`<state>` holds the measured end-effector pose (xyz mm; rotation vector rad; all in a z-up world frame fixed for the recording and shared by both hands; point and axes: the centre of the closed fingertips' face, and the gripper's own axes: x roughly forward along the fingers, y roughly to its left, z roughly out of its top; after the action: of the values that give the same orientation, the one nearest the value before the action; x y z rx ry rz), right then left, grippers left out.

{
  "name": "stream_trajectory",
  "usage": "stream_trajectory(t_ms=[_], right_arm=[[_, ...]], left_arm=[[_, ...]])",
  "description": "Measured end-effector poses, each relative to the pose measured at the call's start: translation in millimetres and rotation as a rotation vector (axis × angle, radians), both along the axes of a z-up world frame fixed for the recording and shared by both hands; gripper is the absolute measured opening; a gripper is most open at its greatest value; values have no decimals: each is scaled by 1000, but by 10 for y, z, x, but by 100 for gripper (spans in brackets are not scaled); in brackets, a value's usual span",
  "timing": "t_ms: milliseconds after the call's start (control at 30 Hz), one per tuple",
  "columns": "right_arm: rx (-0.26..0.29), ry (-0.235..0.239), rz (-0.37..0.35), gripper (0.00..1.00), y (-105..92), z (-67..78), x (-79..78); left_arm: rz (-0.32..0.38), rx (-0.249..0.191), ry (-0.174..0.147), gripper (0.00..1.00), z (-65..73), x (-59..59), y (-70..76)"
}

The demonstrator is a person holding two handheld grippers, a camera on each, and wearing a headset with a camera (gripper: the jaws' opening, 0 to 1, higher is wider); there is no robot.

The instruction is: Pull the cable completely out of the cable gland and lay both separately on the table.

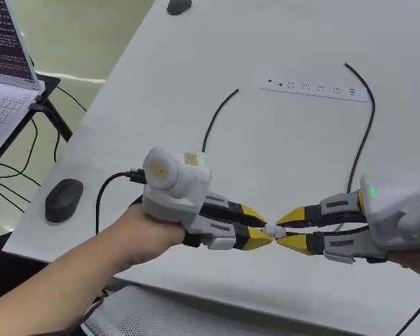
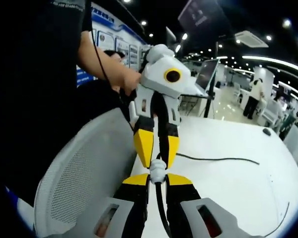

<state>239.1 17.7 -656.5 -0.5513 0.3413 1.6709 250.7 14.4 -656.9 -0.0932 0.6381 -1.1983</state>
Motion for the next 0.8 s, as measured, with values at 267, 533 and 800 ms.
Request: stream_trajectory(t_ms=[267,533,800], right_arm=[[-9,16,-28,8,30,-47,64],[-10,141,-96,13,46,-39,107],[-19,524,-196,26,-25,4,138]], left_arm=[[9,7,3,15,-10,24,36],[14,0,-11,15,-7,25,36],[-11,16,-74,15,-12,-1,11]])
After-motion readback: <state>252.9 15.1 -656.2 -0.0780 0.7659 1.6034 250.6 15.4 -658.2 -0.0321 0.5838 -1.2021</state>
